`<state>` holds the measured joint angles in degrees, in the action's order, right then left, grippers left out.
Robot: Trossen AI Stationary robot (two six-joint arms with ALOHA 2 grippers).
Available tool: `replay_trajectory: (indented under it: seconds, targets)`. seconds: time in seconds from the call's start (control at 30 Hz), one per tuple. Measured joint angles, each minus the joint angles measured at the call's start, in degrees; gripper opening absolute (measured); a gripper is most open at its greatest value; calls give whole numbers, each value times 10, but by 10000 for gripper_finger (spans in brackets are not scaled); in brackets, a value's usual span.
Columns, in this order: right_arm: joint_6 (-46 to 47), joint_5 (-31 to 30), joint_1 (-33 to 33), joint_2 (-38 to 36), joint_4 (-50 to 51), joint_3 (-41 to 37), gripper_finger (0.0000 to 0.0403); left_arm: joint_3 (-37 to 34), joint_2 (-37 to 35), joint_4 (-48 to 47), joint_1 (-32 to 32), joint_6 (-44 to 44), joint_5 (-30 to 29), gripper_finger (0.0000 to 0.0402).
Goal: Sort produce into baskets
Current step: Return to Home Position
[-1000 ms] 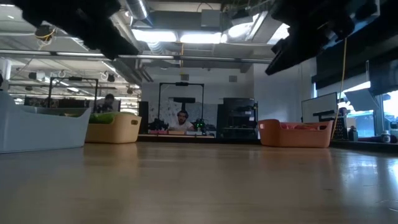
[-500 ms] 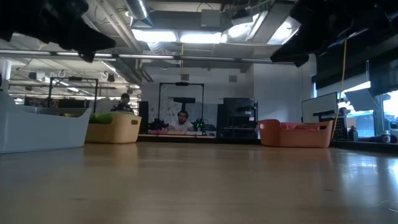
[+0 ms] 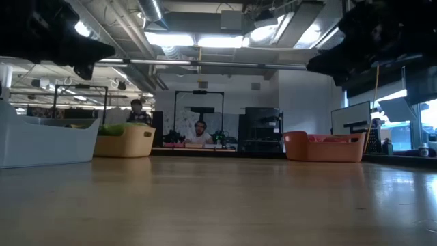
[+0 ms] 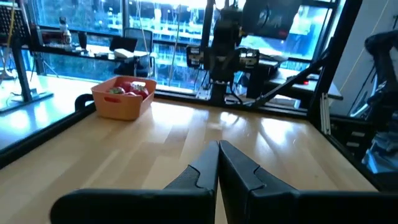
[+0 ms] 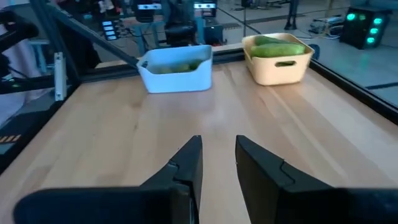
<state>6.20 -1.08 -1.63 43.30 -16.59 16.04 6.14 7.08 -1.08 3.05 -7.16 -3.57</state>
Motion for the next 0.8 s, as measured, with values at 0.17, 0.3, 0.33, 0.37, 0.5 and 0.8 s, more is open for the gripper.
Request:
replay_trajectory:
  seconds: [0.17,0.3,0.33,0.37,0.5,0.8]
  targets:
    - [10,-13,1,-42,1,-29,87,-16,-42,1,0,0,-1,7]
    - [10,-2,1,-96,21,-51,87,-24,-66,-8,0,2,-1,7]
    - [10,-5,1,-110,25,-58,87,-26,-70,-10,0,2,-1,7]
    - [10,-13,1,-126,30,-64,87,-27,-69,-9,0,2,-1,7]
    - [12,-39,1,-193,48,-92,87,-29,-69,-16,0,2,-1,7]
    - [13,-24,1,-314,72,-124,87,-29,-68,-13,0,4,-1,7]
